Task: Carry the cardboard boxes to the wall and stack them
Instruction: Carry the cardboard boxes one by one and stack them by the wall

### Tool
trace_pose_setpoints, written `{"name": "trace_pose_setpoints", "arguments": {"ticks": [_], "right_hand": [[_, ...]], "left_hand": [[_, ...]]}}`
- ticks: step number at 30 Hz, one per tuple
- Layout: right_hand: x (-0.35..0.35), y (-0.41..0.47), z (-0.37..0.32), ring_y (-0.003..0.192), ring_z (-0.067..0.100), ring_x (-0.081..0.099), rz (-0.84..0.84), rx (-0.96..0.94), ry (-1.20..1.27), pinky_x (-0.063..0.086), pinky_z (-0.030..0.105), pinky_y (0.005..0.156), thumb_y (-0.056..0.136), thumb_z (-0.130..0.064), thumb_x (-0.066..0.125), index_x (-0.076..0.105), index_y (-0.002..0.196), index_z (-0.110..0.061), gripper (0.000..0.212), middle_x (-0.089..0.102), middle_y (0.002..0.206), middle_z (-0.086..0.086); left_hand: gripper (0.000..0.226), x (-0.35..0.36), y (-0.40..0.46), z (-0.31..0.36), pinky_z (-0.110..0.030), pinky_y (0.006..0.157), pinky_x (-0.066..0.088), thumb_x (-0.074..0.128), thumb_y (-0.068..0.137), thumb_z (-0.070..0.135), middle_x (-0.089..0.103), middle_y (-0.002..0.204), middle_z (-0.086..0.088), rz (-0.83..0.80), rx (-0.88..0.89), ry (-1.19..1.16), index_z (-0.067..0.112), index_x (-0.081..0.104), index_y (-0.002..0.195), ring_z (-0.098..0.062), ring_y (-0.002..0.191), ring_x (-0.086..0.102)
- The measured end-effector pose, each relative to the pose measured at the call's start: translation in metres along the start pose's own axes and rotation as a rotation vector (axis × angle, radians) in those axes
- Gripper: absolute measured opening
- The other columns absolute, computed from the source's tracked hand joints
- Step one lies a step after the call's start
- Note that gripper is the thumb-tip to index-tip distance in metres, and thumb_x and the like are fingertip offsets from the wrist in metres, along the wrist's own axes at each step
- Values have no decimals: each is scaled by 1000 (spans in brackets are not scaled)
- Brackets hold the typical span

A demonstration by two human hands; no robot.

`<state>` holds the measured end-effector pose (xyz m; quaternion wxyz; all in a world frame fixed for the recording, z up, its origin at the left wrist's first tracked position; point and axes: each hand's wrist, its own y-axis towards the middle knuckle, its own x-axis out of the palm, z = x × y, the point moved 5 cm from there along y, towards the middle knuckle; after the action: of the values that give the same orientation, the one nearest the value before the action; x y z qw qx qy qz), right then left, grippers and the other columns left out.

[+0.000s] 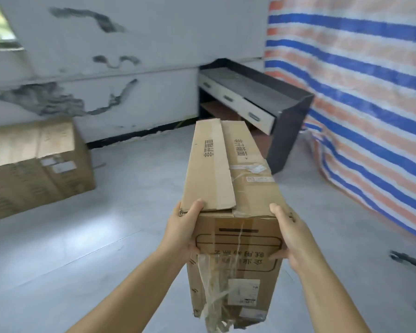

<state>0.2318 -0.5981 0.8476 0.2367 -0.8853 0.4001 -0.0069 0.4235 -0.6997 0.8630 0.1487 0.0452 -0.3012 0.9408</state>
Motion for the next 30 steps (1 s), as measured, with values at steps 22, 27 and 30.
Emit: {"name": "trace_pose_setpoints", "arguments": {"ticks": [22, 27, 30], "right_hand": [[318, 244, -182, 87, 18, 61, -531, -130, -288, 56, 54, 71, 95, -42, 49, 56, 117, -31, 26, 63, 97, -6], [399, 279, -202, 85, 19, 62, -571, -142, -333, 57, 52, 65, 95, -42, 50, 55, 124, -29, 32, 63, 100, -5], [457, 298, -210, 92, 22, 61, -570, -123, -324, 57, 54, 64, 94, -44, 51, 52, 130, -29, 40, 62, 108, -4]], "left_hand": [[34, -116, 255, 167, -52, 56, 57, 57, 93, 36, 60, 103, 2, 451, 55, -355, 23, 53, 124, -16, 85, 60], [36, -167, 317, 194, -55, 64, 55, 56, 93, 38, 57, 105, 6, 495, 65, -354, 25, 52, 126, -11, 86, 54], [38, -208, 359, 218, -63, 72, 52, 57, 92, 40, 57, 108, 8, 499, 64, -357, 28, 51, 127, -12, 88, 54]]}}
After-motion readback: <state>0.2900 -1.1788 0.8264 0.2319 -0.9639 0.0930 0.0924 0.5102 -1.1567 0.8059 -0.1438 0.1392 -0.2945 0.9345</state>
